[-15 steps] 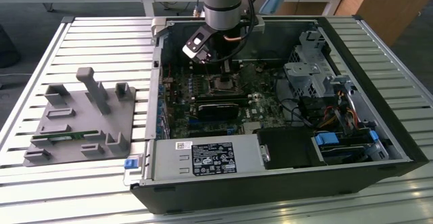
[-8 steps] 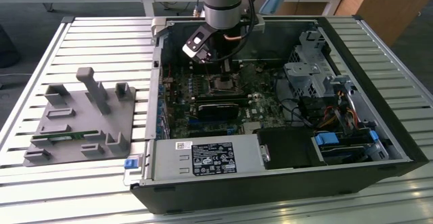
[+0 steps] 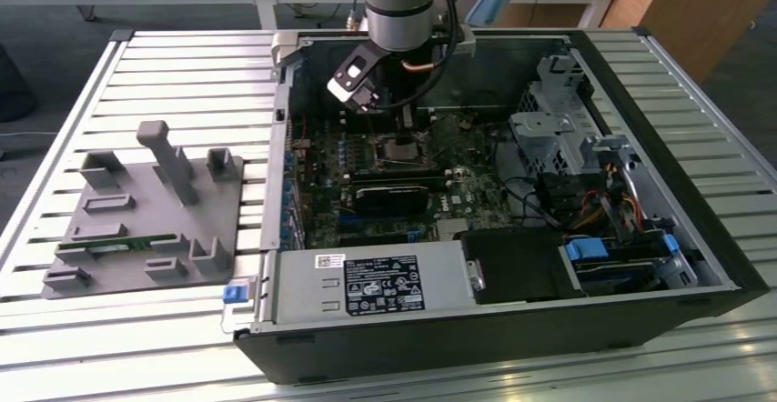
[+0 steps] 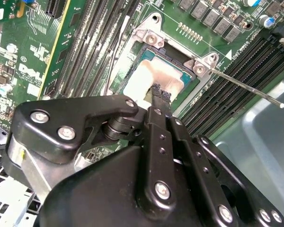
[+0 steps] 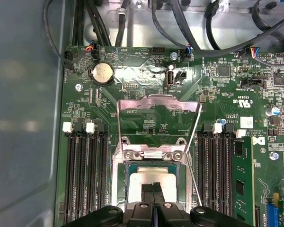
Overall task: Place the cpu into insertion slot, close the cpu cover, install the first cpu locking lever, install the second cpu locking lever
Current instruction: 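Close the cpu cover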
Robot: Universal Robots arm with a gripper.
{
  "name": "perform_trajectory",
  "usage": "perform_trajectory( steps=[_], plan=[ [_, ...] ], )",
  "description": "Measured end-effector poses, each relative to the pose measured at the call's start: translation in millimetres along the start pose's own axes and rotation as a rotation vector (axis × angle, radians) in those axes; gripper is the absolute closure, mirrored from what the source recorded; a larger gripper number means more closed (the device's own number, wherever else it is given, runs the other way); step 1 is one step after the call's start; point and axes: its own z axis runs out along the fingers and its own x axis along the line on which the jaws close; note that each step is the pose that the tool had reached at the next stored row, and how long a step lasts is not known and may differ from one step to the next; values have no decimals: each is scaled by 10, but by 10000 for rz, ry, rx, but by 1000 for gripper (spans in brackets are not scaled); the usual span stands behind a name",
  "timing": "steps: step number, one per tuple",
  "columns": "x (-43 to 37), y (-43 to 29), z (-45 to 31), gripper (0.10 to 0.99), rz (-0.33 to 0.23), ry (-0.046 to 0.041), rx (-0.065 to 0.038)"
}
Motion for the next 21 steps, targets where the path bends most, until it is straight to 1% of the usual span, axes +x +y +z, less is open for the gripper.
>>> perform_trajectory(
  steps=[3, 5, 9, 12, 14, 16, 21],
  plan=[
    [0, 3, -32, 980, 5, 0, 18],
    [-1, 8, -75, 980, 8, 1, 28],
    [-3, 20, -195, 980, 8, 3, 48],
    [-4, 32, -307, 980, 9, 9, 51],
    [-7, 38, -363, 980, 8, 9, 62],
    [-23, 40, -385, 980, 8, 13, 70],
    [-111, 41, -384, 980, 8, 13, 74]
  ],
)
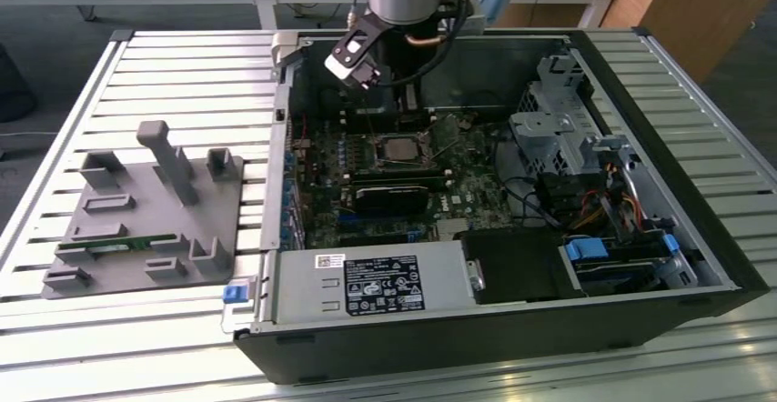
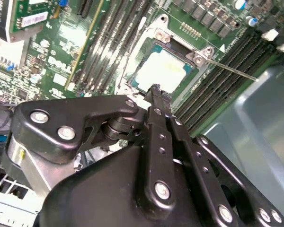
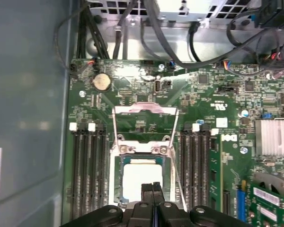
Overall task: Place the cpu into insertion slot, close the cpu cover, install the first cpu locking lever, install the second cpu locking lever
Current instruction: 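Close the cpu cover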
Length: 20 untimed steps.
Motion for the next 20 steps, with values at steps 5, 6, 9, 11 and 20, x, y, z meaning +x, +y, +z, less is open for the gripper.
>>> perform_trajectory(
  steps=[5, 6, 9, 11, 20],
  plan=[
    [-50, 0, 1, 980, 1, 0, 0],
    [-55, 0, 1, 980, 1, -1, 1],
    [-59, 20, 4, 980, 2, 1, 38],
    [-60, 48, 5, 980, -1, -2, 112],
    [-61, 103, -74, 980, -4, -4, 294]
  ],
)
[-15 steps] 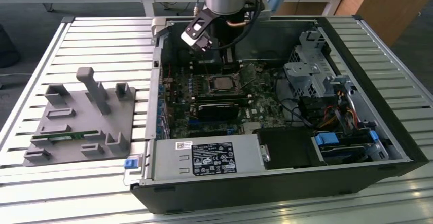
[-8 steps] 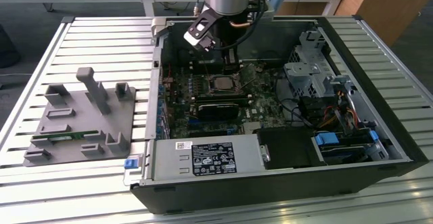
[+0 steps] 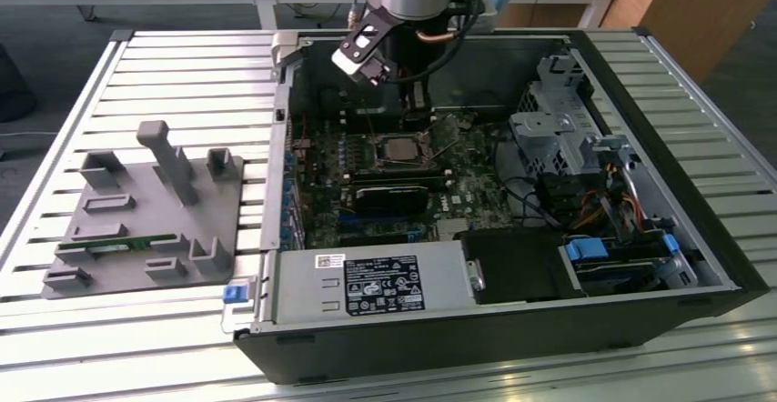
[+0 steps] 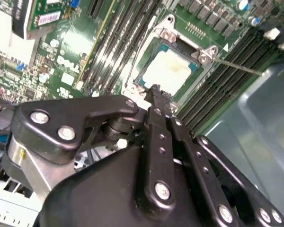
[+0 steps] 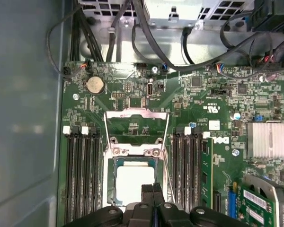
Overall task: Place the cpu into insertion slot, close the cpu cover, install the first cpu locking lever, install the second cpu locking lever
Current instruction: 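Close the cpu cover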
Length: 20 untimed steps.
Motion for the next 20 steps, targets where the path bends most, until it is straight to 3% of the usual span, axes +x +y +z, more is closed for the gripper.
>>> perform_trajectory(
  steps=[3, 6, 13, 20],
  plan=[
    [0, 1, -16, 980, 1, 10, -1],
    [-1, 16, -16, 980, 6, 109, 5],
    [0, 151, -7, 980, 5, 185, 64],
    [0, 240, -1, 980, 4, 193, 91]
  ],
)
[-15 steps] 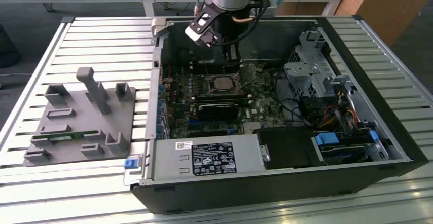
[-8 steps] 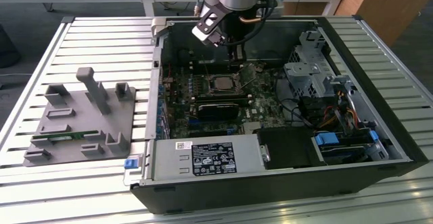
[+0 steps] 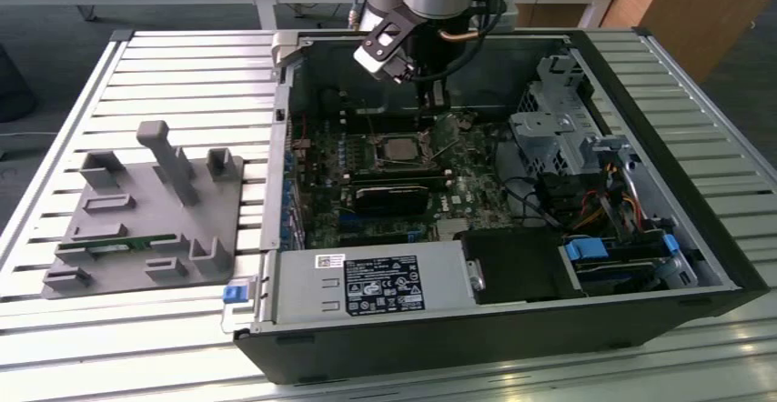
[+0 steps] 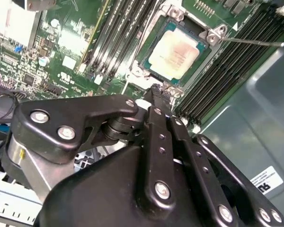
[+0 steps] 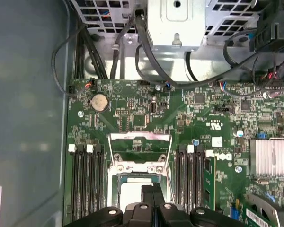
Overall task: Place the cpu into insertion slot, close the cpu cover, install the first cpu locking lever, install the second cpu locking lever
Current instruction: 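Close the cpu cover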
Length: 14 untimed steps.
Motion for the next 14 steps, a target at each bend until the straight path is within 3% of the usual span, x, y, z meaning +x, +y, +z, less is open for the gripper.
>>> perform_trajectory(
  steps=[10, 12, 14],
  plan=[
    [2, 220, 13, 980, -5, 9, 111],
    [2, 243, 14, 980, -5, 86, 122],
    [2, 261, 15, 980, -4, 232, 129]
  ],
)
